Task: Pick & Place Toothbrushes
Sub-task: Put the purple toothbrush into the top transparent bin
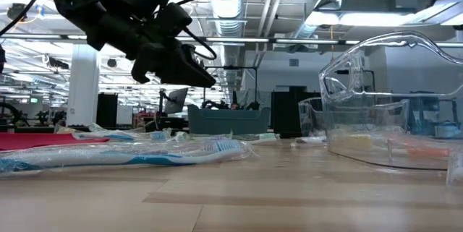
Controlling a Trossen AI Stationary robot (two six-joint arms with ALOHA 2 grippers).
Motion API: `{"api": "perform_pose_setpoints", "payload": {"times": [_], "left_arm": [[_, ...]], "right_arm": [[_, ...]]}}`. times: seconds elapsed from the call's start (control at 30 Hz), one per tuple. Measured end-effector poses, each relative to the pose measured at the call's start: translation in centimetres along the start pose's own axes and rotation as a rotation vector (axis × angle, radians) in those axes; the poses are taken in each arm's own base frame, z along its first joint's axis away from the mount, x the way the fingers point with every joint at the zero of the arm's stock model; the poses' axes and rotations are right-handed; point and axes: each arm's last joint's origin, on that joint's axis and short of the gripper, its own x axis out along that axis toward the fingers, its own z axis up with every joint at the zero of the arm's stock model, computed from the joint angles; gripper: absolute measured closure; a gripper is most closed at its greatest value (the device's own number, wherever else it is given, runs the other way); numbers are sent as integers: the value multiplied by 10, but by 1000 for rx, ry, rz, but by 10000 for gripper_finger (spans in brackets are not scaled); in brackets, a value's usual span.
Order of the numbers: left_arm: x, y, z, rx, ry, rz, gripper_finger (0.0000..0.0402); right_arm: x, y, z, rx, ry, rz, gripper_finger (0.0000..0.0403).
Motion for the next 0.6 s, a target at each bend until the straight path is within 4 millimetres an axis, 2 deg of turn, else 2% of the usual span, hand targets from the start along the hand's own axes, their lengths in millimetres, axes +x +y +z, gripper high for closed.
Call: {"api": "perform_pose_setpoints", "payload": {"times": [0.1, 0.33, 0.6], "left_arm": [[1, -1, 4, 3, -12, -5, 308], [1, 2, 7, 83, -31, 7, 308], [1, 3, 9, 79, -44, 17, 308]], "right_arm": [[-1, -5, 12, 13, -41, -19, 261], [-2, -1, 29, -22, -90, 3, 255], [-2, -6, 32, -42, -95, -16, 256]]}}
